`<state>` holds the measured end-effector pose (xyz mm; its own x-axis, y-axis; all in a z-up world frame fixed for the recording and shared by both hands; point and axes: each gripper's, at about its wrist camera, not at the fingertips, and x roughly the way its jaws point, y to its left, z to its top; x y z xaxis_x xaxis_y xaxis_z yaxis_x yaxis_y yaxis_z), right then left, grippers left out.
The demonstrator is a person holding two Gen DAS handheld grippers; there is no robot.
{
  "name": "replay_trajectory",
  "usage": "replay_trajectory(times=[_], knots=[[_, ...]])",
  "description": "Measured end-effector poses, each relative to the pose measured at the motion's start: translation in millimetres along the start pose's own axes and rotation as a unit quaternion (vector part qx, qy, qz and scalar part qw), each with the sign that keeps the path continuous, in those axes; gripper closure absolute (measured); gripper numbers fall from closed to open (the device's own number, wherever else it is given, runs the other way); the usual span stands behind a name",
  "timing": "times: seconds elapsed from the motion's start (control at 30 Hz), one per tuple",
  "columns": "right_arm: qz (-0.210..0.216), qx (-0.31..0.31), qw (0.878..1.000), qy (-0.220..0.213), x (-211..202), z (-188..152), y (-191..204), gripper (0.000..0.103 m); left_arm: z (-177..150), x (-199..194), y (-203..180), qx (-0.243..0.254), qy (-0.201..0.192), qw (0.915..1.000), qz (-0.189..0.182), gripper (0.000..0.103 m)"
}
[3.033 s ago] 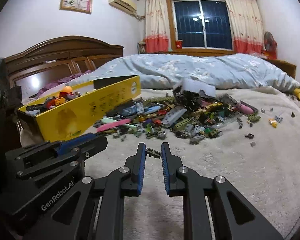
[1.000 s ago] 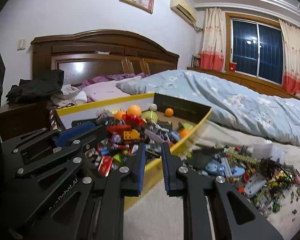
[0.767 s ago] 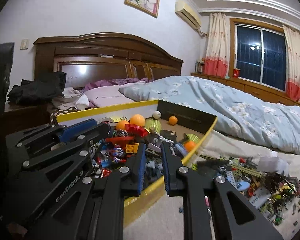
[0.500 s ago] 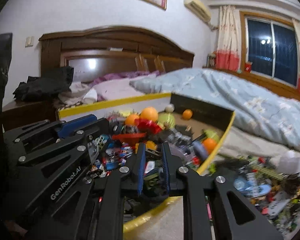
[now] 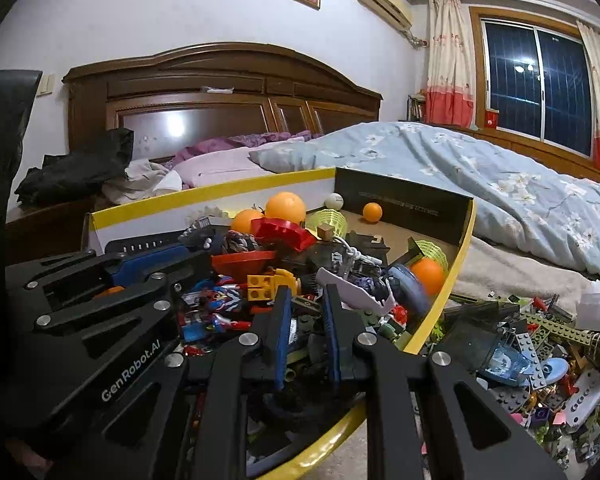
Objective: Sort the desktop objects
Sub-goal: 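Open both tools above the yellow box to drop the pieces, then move both open tools back to the Lego pile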
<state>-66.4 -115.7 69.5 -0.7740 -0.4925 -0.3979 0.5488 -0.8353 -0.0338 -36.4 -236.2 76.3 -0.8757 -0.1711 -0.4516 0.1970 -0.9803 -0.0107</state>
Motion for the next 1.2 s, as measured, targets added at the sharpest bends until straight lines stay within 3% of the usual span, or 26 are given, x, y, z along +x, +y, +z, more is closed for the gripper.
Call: replay_trajectory(times=[0.13, 0.23, 0.37, 0.57, 0.73, 0.97, 1.03, 1.13, 1.2], knots=[[0.000, -0.010, 1.000, 0.012, 4.1, 1.8, -0.7, 0.088, -0.5, 3.8, -2.3, 0.008, 0.003, 0.9999, 0.010, 0.087], [-0.008, -0.013, 1.000, 0.016, 7.3, 2.3, -4.1, 0.088, -2.5, 10.5, -8.0, 0.037, 0.009, 0.9984, 0.041, 0.087], [-0.009, -0.013, 1.000, 0.015, 10.2, 3.1, -6.9, 0.085, -1.5, 13.2, -6.6, 0.037, 0.007, 0.9984, 0.043, 0.087], [-0.007, -0.015, 1.000, 0.018, 15.6, 5.2, -9.3, 0.079, -1.7, 13.2, -5.7, 0.035, 0.003, 0.9985, 0.043, 0.087], [-0.006, -0.014, 1.000, 0.015, 18.3, 6.0, -11.8, 0.067, -3.9, 9.7, -6.4, 0.031, 0.001, 0.9981, 0.054, 0.087], [-0.001, -0.014, 1.000, 0.004, 14.8, 5.8, -10.0, 0.064, -3.5, 2.2, -7.4, 0.023, 0.006, 0.9954, 0.093, 0.076], [-0.049, -0.004, 0.999, -0.020, 4.5, 6.2, -8.9, 0.047, -3.0, -6.1, -7.6, 0.009, 0.007, 0.9937, 0.111, 0.075], [-0.078, 0.018, 0.996, -0.050, -15.3, 8.0, -10.7, 0.045, 2.2, -17.6, -6.3, -0.018, 0.017, 0.9933, 0.113, 0.066], [-0.085, 0.022, 0.995, -0.044, -25.5, 11.9, -10.3, 0.043, -0.3, -26.8, -9.1, -0.015, 0.024, 0.9898, 0.140, 0.061]])
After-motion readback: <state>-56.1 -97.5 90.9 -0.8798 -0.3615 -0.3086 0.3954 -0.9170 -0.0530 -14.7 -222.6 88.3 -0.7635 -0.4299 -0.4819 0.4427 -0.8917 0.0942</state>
